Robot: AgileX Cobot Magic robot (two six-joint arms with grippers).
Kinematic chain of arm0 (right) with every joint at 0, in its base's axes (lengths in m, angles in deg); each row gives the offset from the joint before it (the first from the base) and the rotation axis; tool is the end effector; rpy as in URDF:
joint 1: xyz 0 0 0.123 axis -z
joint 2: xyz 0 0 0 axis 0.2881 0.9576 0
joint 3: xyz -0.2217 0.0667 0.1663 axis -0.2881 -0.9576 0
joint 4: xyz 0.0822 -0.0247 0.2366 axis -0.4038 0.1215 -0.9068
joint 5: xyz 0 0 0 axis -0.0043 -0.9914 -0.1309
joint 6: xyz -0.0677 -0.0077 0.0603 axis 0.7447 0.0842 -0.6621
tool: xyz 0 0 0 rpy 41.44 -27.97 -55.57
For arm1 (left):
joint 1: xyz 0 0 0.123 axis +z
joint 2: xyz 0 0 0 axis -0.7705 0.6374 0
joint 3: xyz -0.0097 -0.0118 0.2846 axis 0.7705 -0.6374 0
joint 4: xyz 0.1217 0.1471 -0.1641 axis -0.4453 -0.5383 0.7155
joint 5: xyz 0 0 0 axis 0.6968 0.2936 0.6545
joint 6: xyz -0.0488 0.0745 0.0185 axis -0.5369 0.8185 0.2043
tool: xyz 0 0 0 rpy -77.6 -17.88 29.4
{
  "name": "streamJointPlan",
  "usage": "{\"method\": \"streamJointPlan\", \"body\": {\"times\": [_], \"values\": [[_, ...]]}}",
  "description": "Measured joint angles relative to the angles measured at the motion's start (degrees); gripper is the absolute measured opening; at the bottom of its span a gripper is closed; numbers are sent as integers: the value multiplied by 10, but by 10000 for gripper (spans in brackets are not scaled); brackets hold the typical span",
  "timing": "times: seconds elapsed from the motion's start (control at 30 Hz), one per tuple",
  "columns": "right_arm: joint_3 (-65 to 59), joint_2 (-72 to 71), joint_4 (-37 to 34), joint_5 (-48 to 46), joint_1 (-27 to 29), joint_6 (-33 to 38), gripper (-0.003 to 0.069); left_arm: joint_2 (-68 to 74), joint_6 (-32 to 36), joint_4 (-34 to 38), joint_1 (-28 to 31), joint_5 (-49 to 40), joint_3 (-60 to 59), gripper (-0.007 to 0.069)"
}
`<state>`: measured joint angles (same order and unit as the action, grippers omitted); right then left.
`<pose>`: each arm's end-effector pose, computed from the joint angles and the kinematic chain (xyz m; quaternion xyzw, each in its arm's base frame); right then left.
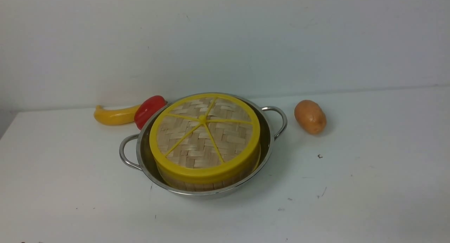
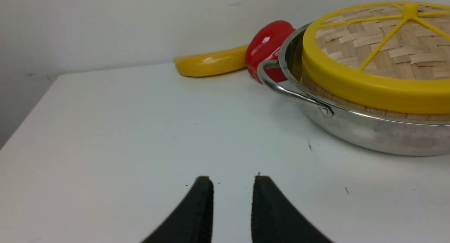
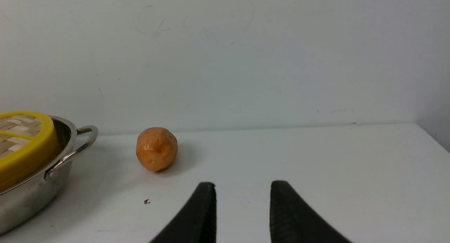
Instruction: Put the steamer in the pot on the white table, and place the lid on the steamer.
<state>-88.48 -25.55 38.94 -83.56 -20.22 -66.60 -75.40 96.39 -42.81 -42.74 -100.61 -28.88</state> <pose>0.0591 -0.0030 0.1906 0.0330 0.7581 0.0206 0.6510 0.0606 -0.0018 0.1874 0.0093 0.7741 0.0229 0.6326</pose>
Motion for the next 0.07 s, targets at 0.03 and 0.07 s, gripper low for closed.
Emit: {"method": "streamJointPlan", "body": {"times": [0.03,0.07], "values": [[0,0,0,0,0,0,238,0,0,0,0,0,0,157],[0,0,0,0,0,0,238,0,0,0,0,0,0,157]]}}
